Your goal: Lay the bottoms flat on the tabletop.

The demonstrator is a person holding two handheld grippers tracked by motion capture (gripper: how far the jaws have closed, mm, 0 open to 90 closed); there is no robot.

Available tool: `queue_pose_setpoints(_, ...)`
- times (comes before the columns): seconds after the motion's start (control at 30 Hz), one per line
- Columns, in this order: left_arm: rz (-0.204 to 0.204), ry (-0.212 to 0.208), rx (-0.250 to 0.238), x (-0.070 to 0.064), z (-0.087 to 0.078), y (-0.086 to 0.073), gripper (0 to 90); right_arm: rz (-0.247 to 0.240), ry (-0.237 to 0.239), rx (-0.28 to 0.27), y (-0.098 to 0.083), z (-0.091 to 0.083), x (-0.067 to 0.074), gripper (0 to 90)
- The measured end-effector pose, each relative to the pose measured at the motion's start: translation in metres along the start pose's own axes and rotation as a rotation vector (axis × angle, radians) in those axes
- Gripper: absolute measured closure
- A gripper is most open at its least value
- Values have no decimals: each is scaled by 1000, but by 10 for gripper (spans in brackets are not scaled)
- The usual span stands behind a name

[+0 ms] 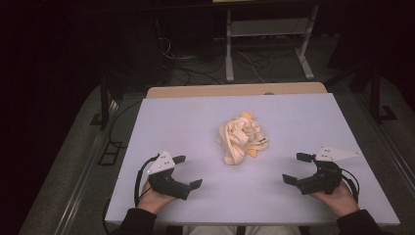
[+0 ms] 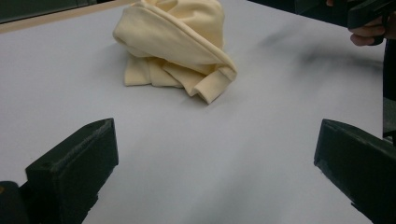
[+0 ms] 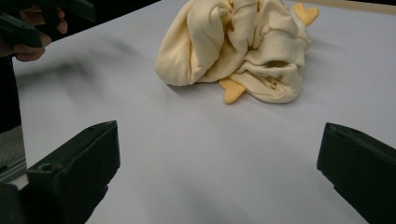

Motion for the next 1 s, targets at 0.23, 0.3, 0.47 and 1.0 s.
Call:
queue_pose_setpoints(0.23, 0, 9, 2, 1, 0, 0, 0, -1, -4, 4, 0, 0, 0, 0)
queue_pose_setpoints(0.3, 2, 9, 3, 1, 0, 0, 0, -1, -4, 3, 0, 0, 1, 0)
queue_pose_setpoints(0.47, 1, 9, 1, 1, 0, 0, 0, -7, -10, 8, -1, 0, 1, 0)
queue_pose_setpoints(1.0, 5, 4, 6, 0, 2, 1, 0, -18, -20, 13, 1, -1, 3, 0)
Point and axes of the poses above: each handheld gripper's, and its own axes: z roughly forward along the jaws, y roughly out of its top, x roughly to its left, the point moved 3 cm from there along z, roughly forward along the jaws, and after that the axes turned 9 degrees about y, right-handed, at the moved point
